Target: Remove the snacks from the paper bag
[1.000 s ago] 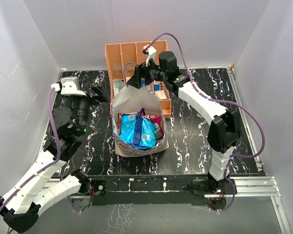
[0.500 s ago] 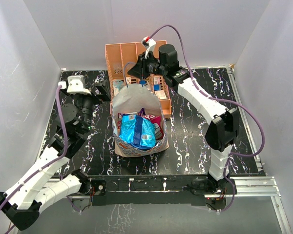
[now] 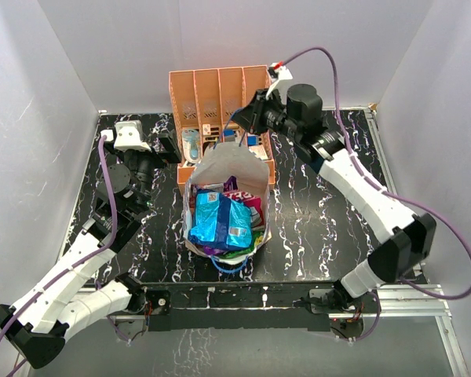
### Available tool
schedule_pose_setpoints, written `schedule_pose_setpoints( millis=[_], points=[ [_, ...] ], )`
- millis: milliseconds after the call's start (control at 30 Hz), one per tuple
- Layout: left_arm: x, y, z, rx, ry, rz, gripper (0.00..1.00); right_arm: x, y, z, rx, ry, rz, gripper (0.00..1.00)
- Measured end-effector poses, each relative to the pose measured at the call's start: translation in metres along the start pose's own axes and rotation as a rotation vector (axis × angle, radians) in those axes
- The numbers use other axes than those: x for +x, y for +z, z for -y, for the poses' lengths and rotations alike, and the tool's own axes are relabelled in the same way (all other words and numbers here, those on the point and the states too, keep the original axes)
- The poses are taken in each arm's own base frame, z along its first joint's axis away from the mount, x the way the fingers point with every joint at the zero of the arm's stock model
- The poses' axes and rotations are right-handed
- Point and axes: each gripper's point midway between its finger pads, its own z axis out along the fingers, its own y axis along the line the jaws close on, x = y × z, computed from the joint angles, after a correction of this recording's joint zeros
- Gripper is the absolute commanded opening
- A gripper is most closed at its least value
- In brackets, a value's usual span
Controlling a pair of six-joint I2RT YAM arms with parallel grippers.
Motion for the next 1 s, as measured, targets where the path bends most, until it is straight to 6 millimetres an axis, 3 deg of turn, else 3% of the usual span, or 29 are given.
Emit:
schedule_pose_setpoints(
  millis=[233,1000],
  points=[
    [0.000,0.000,0.000,0.000,-0.001,0.000,0.98,-0.007,-0.039,0.001,0.090,0.031,0.071,0.07],
    [0.007,0.003,0.005,0.008,-0.011,-0.017,0.98,-0.030,-0.150,0.039,0.511,0.058,0.211,0.08]
  ],
)
